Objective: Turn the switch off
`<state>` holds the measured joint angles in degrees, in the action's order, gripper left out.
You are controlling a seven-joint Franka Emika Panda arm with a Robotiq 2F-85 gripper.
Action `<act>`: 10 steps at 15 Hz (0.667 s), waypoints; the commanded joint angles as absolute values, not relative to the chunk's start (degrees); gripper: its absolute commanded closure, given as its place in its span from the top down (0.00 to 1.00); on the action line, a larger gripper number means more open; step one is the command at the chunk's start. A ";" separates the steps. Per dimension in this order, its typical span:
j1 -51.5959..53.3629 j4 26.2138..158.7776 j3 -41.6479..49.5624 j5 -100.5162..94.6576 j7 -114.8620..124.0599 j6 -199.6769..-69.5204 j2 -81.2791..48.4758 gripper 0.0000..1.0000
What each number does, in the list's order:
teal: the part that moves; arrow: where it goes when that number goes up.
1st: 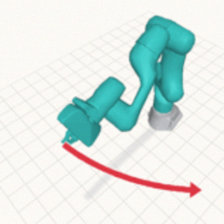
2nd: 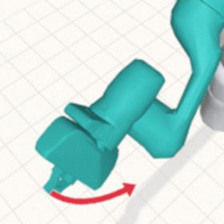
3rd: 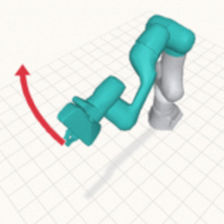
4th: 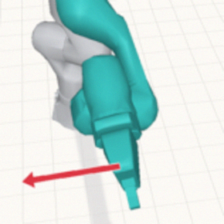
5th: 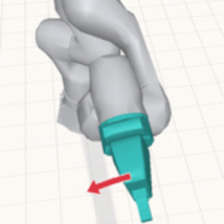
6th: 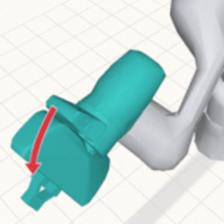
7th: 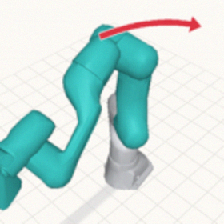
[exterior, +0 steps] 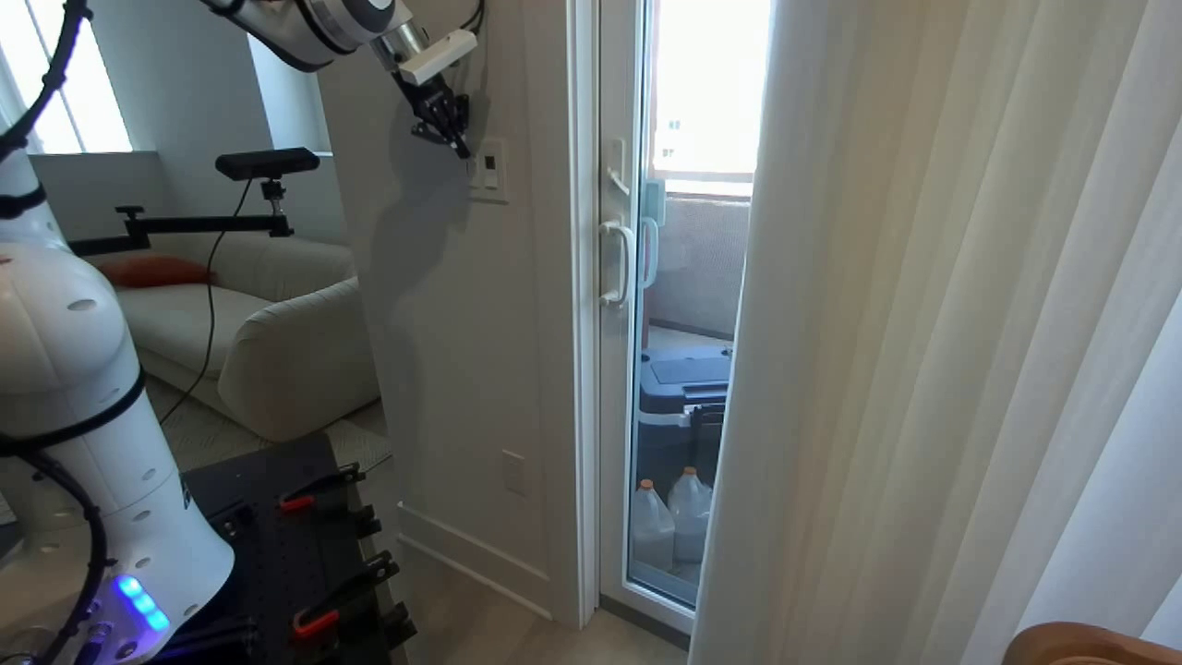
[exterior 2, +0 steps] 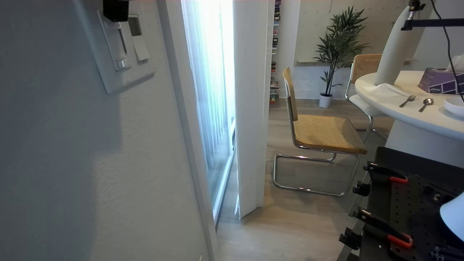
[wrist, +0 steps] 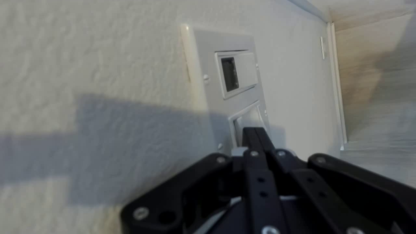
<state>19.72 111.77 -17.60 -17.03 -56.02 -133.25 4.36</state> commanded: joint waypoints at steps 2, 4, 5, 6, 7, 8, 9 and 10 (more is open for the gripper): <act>19.21 111.80 -17.74 -18.12 -56.15 -136.08 3.29 0.00; 19.13 112.18 -17.77 -18.87 -55.55 -136.92 3.42 0.00; 19.13 112.30 -17.77 -19.02 -55.60 -137.13 3.42 0.00; 19.27 113.55 -17.99 -19.58 -54.71 -137.82 3.90 0.00; 19.38 114.64 -18.09 -19.81 -54.38 -138.12 4.54 0.00; 19.41 115.28 -18.12 -20.16 -54.28 -138.34 4.76 0.00; 19.44 116.01 -18.17 -20.57 -53.96 -138.54 4.98 0.00; 19.47 116.81 -18.18 -20.78 -53.79 -138.83 5.20 0.00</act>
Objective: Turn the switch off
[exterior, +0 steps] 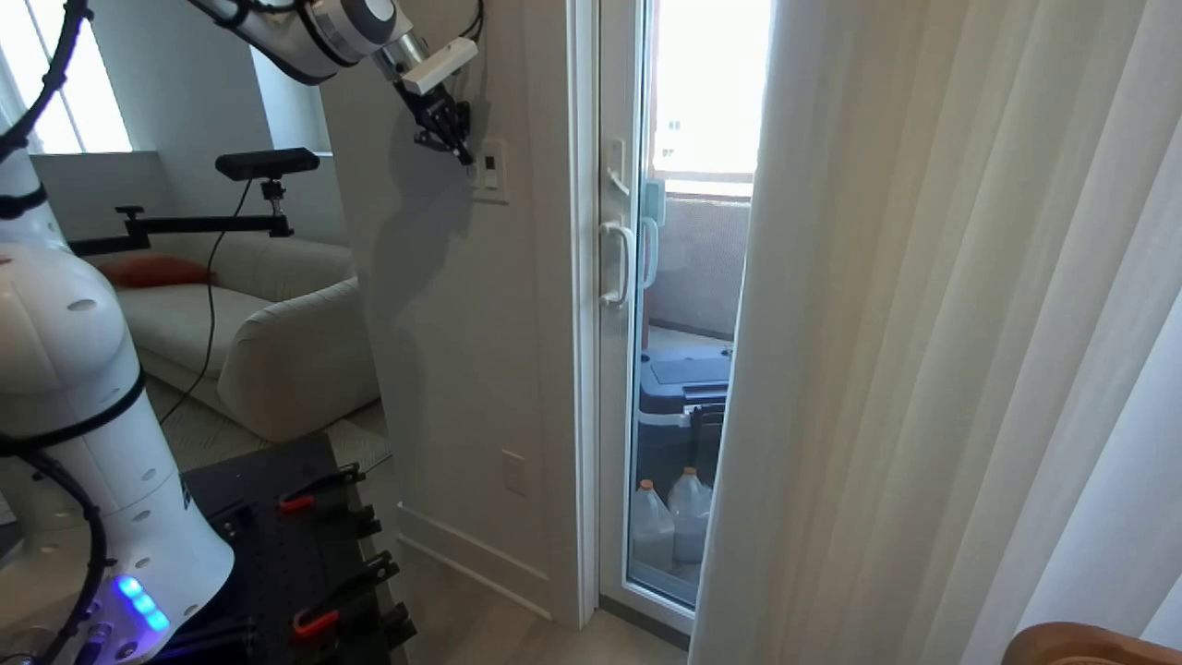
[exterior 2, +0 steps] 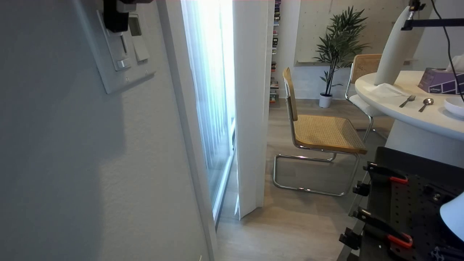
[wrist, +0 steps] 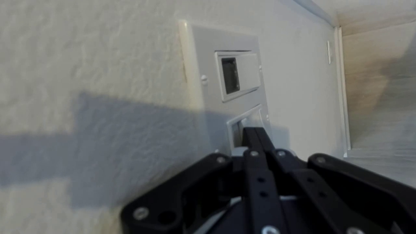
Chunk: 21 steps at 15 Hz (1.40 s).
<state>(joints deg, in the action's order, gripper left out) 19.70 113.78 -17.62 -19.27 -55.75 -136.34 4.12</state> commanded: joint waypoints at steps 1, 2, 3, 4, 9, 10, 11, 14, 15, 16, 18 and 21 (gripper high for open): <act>19.50 117.56 -18.22 -20.95 -53.61 -139.16 5.35 0.00; 19.54 118.37 -18.27 -21.04 -53.40 -139.46 5.50 0.00; 19.61 119.13 -18.36 -20.96 -53.25 -139.53 5.73 0.00; 19.70 120.33 -18.47 -20.80 -52.76 -139.69 6.43 0.00; 19.50 119.64 -18.44 -20.79 -53.02 -138.74 5.28 0.00; 19.48 119.00 -18.48 -21.08 -53.19 -137.83 5.14 0.00; 19.49 118.45 -18.47 -21.02 -53.74 -137.00 5.09 0.00; 19.60 116.88 -18.45 -20.24 -55.07 -133.69 5.07 0.00; 19.56 116.40 -18.47 -20.46 -54.94 -132.58 5.06 0.00; 19.52 116.05 -18.46 -20.64 -54.84 -132.02 5.08 0.00; 19.41 115.38 -18.43 -21.10 -54.25 -131.78 5.03 0.00; 19.29 115.11 -18.01 -19.96 -54.91 -134.48 5.33 0.00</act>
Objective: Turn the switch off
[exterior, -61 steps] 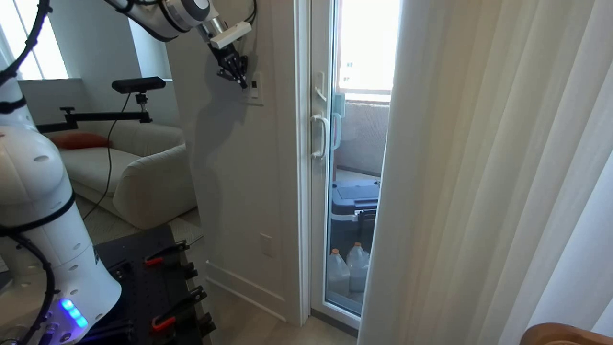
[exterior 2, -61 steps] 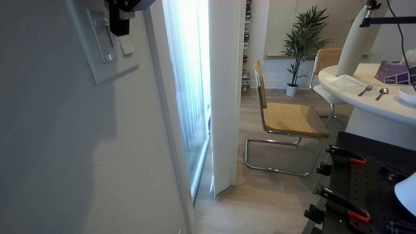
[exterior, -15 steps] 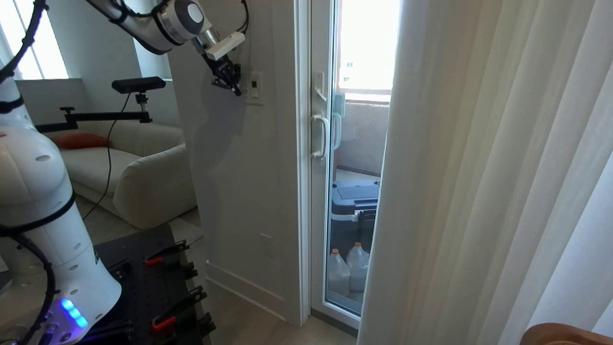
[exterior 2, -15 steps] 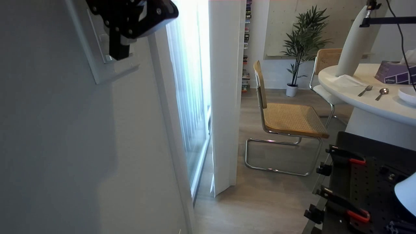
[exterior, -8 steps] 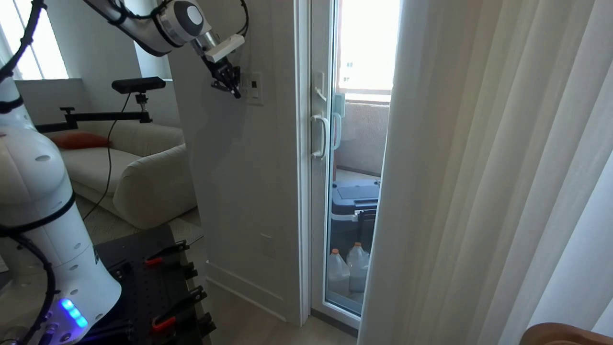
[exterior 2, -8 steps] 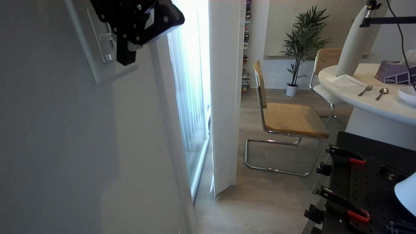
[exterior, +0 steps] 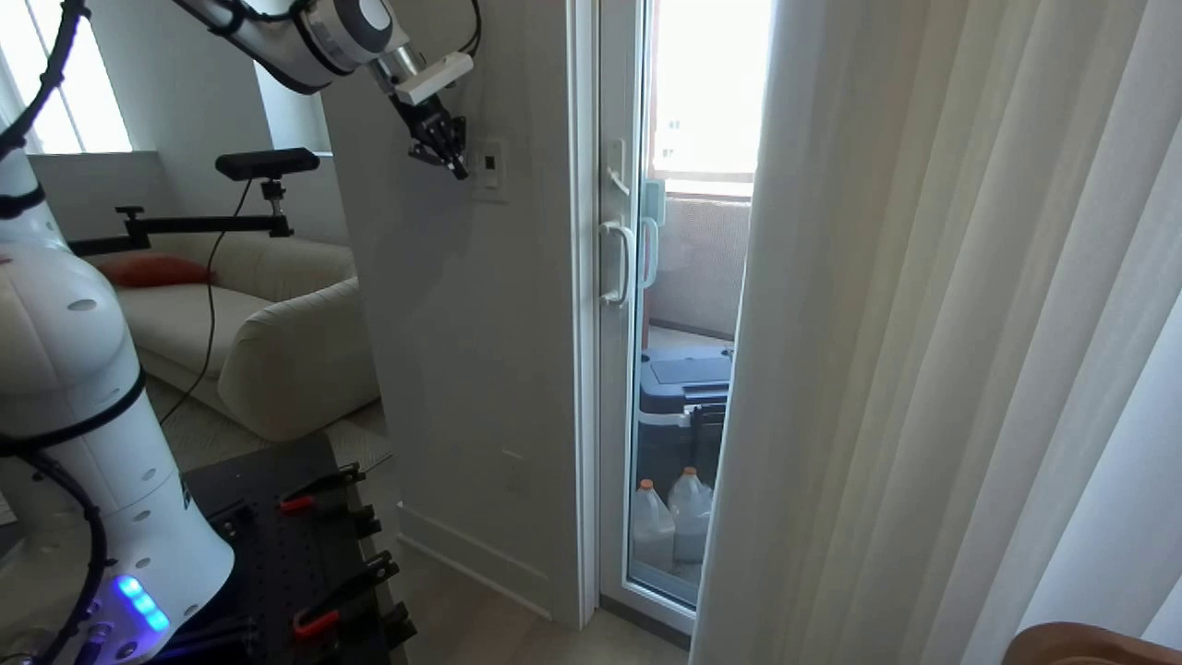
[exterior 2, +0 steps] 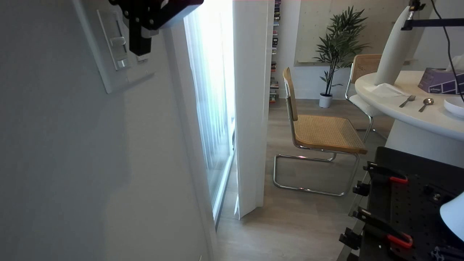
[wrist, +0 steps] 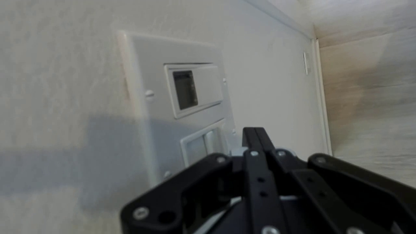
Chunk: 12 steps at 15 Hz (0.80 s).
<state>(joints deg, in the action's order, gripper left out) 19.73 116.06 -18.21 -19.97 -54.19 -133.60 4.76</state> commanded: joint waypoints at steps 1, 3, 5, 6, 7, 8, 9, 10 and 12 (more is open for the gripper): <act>19.22 114.90 -17.94 -20.18 -54.80 -135.25 5.23 0.00; 18.96 114.45 -17.80 -20.73 -54.28 -136.83 4.74 0.00; 18.62 114.49 -17.68 -21.04 -53.96 -138.73 4.46 0.00; 18.47 114.56 -17.63 -21.26 -53.75 -139.81 4.30 0.00; 18.30 114.69 -17.56 -21.55 -53.49 -141.08 4.08 0.00; 18.17 114.82 -17.52 -21.91 -53.19 -141.63 3.91 0.00; 18.15 115.69 -17.41 -21.37 -52.94 -142.53 4.41 0.00; 18.11 116.05 -17.22 -20.61 -53.22 -143.25 4.42 0.00; 18.02 116.36 -17.13 -20.48 -53.04 -144.12 3.98 0.00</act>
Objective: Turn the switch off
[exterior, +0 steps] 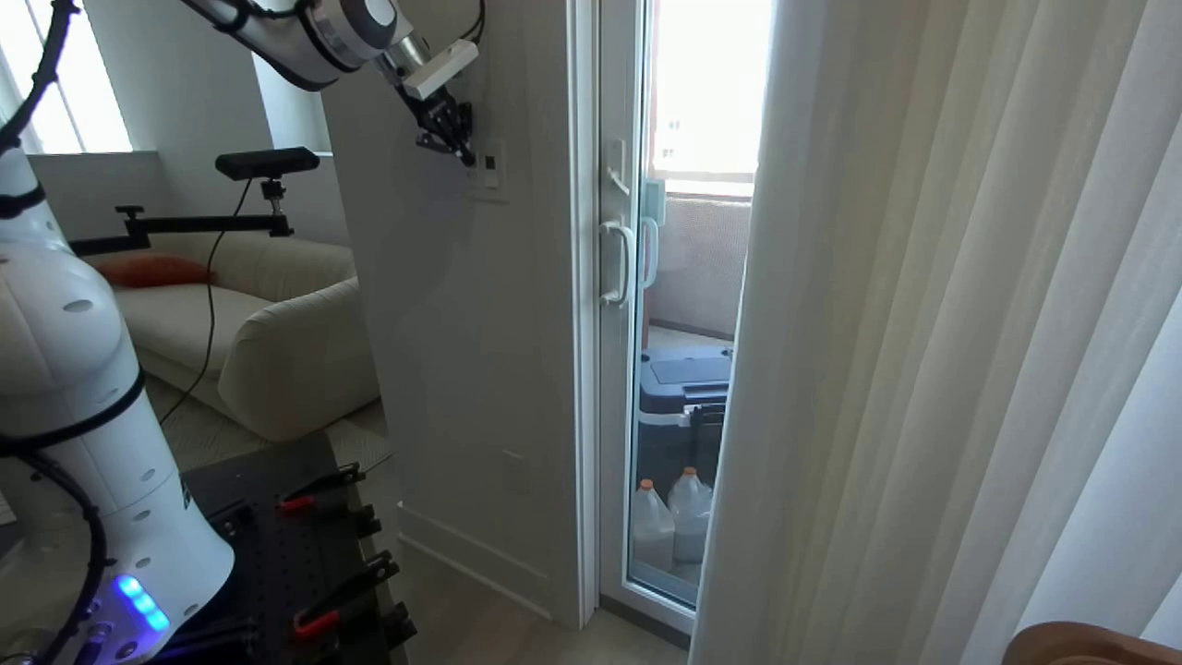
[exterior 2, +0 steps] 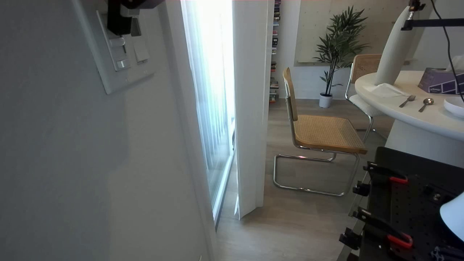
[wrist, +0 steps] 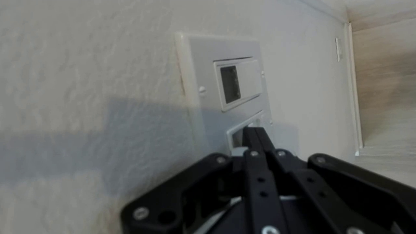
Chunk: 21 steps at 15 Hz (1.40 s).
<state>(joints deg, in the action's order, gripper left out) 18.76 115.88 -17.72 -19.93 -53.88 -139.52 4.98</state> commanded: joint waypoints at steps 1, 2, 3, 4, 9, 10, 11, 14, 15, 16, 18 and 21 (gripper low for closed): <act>18.00 116.54 -17.11 -20.43 -53.08 -144.42 3.79 0.00; 17.98 116.57 -17.08 -20.43 -53.07 -144.78 3.49 0.00; 17.96 116.36 -17.08 -20.46 -53.06 -144.73 3.03 0.00; 17.95 116.49 -17.09 -20.48 -53.05 -144.61 2.90 0.00; 17.74 115.54 -17.14 -20.71 -52.88 -143.11 0.71 0.00; 17.71 115.51 -17.13 -20.74 -52.81 -143.00 0.44 0.00; 17.71 115.47 -17.11 -20.69 -52.82 -142.92 0.24 0.00; 17.69 115.51 -17.06 -20.49 -52.80 -142.84 0.17 0.00; 17.69 115.57 -17.08 -20.57 -52.72 -142.76 0.23 0.00; 17.70 115.58 -17.10 -20.58 -52.69 -142.59 0.34 0.00; 17.82 115.25 -17.18 -20.26 -53.05 -140.98 1.02 0.00; 18.00 114.26 -17.24 -19.77 -54.02 -136.27 3.27 0.00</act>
<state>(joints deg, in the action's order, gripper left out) 18.48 116.53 -17.49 -19.86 -53.75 -139.76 3.98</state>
